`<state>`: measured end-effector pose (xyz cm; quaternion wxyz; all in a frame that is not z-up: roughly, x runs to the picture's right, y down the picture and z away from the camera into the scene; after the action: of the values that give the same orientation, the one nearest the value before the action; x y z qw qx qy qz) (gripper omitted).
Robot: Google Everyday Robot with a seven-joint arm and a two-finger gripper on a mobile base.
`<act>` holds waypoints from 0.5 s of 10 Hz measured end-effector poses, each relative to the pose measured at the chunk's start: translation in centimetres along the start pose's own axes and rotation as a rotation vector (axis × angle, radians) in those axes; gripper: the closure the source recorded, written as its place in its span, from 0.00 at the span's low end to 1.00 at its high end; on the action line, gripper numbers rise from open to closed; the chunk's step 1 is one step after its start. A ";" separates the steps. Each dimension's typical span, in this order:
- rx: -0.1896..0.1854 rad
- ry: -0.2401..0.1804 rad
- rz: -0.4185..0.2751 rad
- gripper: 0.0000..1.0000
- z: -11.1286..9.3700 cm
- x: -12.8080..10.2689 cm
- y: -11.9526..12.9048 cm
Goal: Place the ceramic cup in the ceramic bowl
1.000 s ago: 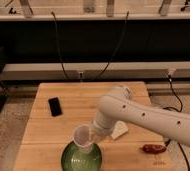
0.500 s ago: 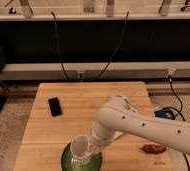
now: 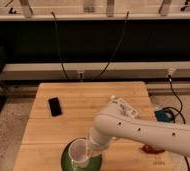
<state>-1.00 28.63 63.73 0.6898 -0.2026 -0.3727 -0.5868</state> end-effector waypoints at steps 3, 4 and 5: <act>-0.011 0.002 0.024 0.44 1.3 0.7 0.1; -0.015 0.004 0.032 0.34 1.5 0.9 0.3; -0.020 0.006 0.040 0.24 1.8 1.2 0.4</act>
<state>-1.06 29.22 65.78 0.7006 -0.2151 -0.3603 -0.5771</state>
